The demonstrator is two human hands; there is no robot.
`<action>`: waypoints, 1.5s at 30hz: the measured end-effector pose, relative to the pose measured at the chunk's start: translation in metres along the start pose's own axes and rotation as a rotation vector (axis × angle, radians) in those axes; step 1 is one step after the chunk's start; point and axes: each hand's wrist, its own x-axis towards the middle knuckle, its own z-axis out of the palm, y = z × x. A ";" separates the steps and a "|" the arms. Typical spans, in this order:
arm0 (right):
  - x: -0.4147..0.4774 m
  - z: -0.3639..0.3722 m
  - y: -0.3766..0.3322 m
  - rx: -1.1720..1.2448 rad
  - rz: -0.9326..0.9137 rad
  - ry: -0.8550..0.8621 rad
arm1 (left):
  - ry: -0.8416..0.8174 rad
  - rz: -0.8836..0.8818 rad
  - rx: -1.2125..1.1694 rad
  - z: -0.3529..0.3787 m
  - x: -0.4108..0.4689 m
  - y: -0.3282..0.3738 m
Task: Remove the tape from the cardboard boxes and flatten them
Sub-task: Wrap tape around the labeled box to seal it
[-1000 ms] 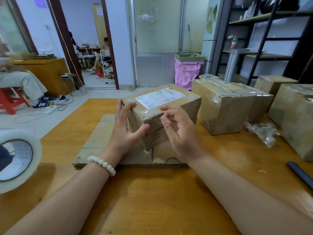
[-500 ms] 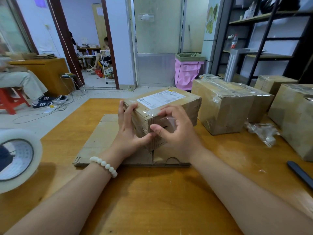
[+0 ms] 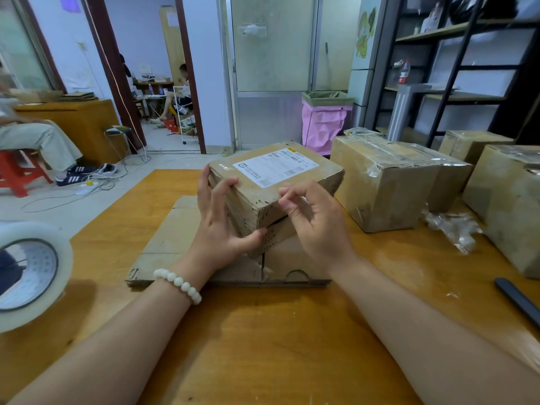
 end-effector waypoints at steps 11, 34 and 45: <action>0.001 -0.004 -0.013 -0.050 0.127 -0.035 | 0.026 0.153 0.087 0.000 -0.001 -0.003; 0.005 0.003 -0.008 0.380 0.445 0.074 | 0.010 -0.069 -0.050 -0.001 0.001 -0.002; 0.009 -0.020 -0.008 0.388 0.445 0.121 | 0.056 -0.222 -0.116 -0.004 0.003 -0.004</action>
